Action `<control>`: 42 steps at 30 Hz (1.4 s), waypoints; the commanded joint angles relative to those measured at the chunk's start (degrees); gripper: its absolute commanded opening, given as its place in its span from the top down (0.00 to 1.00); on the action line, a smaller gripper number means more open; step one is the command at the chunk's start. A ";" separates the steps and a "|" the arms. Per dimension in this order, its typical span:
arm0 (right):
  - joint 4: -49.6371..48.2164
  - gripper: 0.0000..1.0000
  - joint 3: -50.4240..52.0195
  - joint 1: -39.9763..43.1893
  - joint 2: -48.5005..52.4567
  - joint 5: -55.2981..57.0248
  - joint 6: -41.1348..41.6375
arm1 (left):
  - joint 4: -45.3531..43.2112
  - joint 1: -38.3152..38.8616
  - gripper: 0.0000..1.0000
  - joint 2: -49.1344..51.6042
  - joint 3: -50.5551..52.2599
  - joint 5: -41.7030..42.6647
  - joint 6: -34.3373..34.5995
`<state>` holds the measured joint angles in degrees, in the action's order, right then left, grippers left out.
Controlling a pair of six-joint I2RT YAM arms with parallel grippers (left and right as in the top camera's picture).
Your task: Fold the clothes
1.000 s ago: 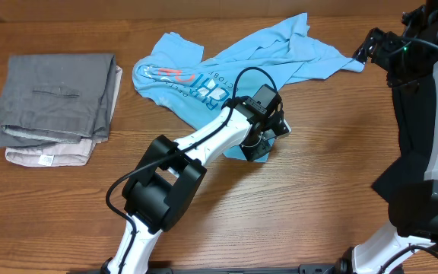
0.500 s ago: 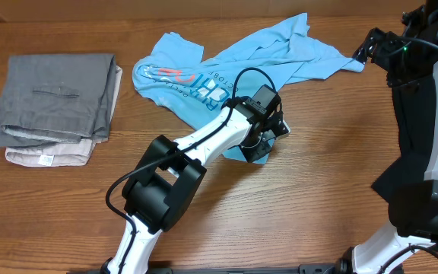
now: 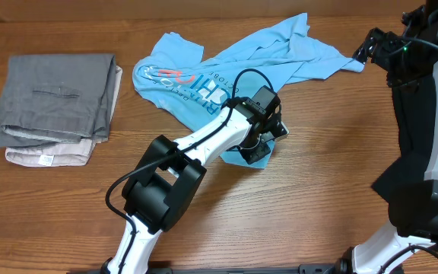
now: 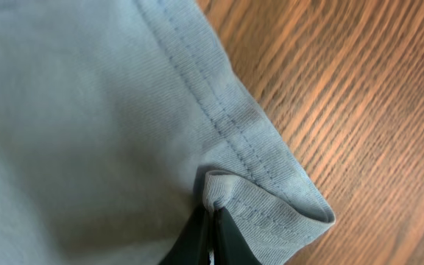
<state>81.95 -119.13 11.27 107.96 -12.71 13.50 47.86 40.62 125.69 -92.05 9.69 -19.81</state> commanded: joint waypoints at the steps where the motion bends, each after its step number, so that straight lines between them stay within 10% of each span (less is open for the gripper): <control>1: -0.22 0.00 -0.20 0.00 -0.15 -0.20 0.04 | 3.08 -0.11 0.96 -0.13 0.42 0.48 4.07; 42: -0.20 0.00 -0.20 0.00 -0.15 -0.20 0.04 | 31.41 1.42 0.89 -0.24 -3.82 8.31 16.59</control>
<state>81.95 -119.13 11.25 107.96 -12.69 13.47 79.26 41.65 125.64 -95.61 17.02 -4.36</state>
